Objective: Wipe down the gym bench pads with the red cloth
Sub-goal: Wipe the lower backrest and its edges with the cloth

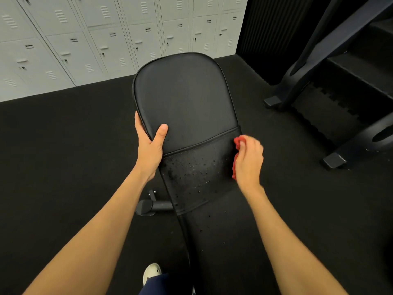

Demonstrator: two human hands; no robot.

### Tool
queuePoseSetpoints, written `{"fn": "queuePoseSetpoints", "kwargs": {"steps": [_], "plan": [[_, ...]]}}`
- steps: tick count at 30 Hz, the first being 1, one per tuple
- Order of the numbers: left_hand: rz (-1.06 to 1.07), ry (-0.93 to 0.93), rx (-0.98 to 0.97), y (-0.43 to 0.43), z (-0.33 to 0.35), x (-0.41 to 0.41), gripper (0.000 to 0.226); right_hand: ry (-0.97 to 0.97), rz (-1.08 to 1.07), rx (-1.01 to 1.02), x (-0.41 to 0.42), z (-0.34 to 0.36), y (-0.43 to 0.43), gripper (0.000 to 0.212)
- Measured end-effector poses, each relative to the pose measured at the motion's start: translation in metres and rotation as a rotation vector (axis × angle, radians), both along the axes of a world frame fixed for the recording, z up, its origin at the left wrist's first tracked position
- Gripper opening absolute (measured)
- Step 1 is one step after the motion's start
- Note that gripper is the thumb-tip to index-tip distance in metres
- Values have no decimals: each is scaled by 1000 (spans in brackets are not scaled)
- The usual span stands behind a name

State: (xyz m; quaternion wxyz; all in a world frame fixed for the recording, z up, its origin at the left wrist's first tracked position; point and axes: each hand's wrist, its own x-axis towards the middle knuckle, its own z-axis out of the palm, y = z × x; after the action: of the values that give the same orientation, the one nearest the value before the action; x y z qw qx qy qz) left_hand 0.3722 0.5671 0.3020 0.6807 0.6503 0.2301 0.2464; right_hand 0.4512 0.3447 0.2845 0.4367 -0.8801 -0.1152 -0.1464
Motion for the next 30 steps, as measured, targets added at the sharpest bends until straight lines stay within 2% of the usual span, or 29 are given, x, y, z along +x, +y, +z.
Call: {"fn": "queuePoseSetpoints", "kwargs": {"steps": [3,6,10,16,19,22,25,30], "plan": [[-2,-2,-5,-1,2,-1,89,70,-66,74,31,15,14,28],[-2,-4,-7,-2,3,-2,88,51,-146,196,21,16,26,22],[6,6,-14,-1,2,-1,88,-3,-33,82,-30,-12,23,37],[-12,-8,-30,-2,3,-2,90,-46,136,-50,-82,-49,8,41],[-13,1,-29,-1,3,-2,90,-15,161,13,-62,-38,10,41],[-14,4,-26,-1,4,-2,90,-61,42,51,-23,-16,24,36],[-27,6,-28,0,5,-3,89,-19,-52,125,6,3,38,34],[-31,13,-29,-1,6,-5,89,-47,-28,107,-5,-5,37,36]]}}
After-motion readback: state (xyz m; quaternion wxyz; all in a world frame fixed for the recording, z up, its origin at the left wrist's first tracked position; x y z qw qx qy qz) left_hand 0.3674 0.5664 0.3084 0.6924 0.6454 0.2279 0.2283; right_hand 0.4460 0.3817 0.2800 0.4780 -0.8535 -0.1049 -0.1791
